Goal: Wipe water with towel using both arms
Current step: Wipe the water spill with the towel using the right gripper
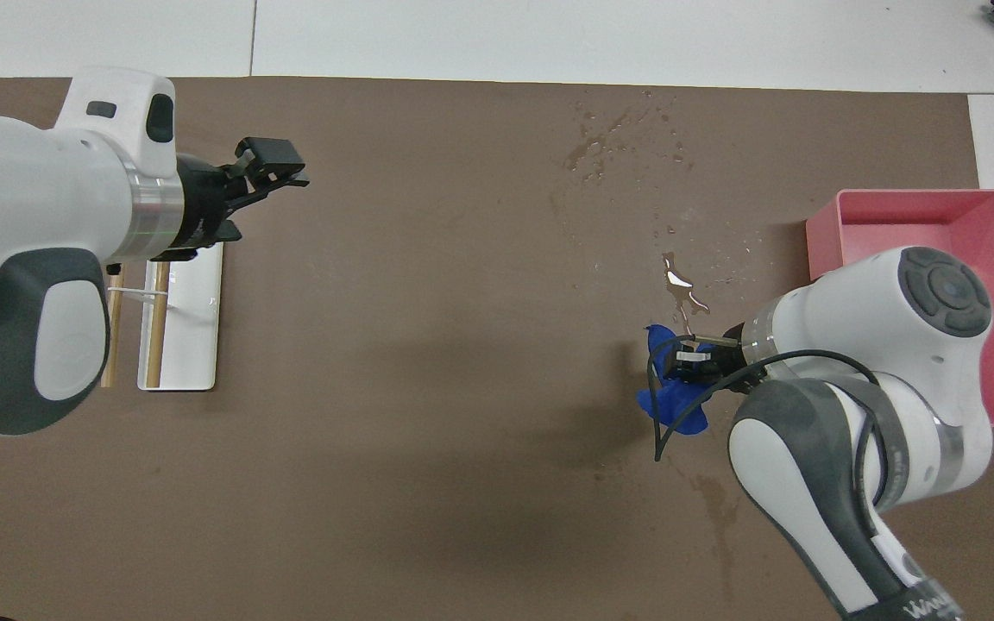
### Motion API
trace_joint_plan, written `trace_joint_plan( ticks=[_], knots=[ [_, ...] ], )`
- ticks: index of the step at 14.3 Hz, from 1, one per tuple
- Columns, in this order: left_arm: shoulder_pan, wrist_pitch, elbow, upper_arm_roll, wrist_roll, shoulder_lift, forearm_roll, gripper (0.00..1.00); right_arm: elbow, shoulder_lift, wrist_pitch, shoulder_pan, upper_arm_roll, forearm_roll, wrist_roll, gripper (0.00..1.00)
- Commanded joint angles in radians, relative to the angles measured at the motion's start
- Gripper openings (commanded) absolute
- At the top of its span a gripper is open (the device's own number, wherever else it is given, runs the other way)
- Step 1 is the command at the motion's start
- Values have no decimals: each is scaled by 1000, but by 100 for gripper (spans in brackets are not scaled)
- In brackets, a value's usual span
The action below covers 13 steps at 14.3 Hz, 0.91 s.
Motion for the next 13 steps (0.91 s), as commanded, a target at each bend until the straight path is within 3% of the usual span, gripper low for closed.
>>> trace_joint_plan(
  ticks=[1,3,7,8,13],
  knots=[
    [72,-199,50,-9,318,-10,74,100,-38,57,117,-28,11,-106,-107,0],
    [129,-275,52,-9,535,-13,72,100,-47,123,226,-60,13,-108,-154,0],
    [158,-535,144,-9,592,-25,109,100,-31,272,456,-82,11,-111,-198,0],
    [160,-571,124,-9,620,-74,109,100,1,302,466,-82,11,-111,-197,0],
    [110,-456,-17,66,637,-146,105,100,165,454,519,-77,11,-122,-198,0]
  ],
)
